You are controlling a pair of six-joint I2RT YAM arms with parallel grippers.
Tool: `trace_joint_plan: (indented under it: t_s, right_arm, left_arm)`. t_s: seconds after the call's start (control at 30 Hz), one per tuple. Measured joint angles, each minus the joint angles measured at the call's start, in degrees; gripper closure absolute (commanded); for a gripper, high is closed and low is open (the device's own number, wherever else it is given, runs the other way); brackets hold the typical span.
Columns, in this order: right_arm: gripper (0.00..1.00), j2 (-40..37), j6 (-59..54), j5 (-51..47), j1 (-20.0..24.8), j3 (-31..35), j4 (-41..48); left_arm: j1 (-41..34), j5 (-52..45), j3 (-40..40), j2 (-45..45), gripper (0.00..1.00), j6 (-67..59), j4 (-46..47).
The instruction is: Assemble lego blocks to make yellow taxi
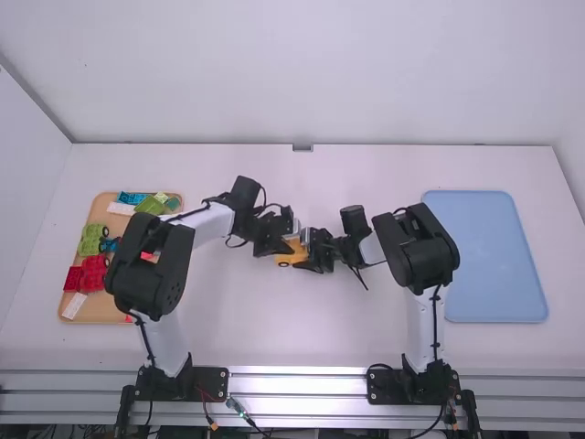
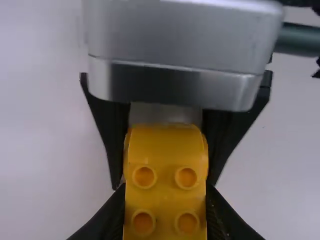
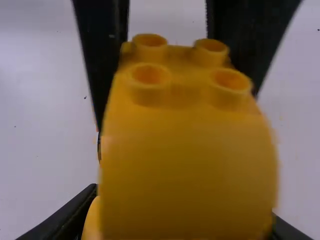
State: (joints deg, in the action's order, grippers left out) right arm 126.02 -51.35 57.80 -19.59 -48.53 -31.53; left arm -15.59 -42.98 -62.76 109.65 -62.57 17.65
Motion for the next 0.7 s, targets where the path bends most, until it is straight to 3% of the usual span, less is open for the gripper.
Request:
trace_joint_plan:
  t_s: [0.2, 0.7]
  right_arm:
    - [0.42, 0.0, 0.0, -0.1, -0.3, 0.0, 0.0]
    - [0.42, 0.0, 0.0, -0.5, -0.4, -0.2, -0.1]
  left_arm:
    - [0.0, 0.6, 3.7, 0.0, 0.98, 3.5, -7.0]
    - [0.0, 1.0, 4.4, 0.0, 0.98, 4.3, -7.1]
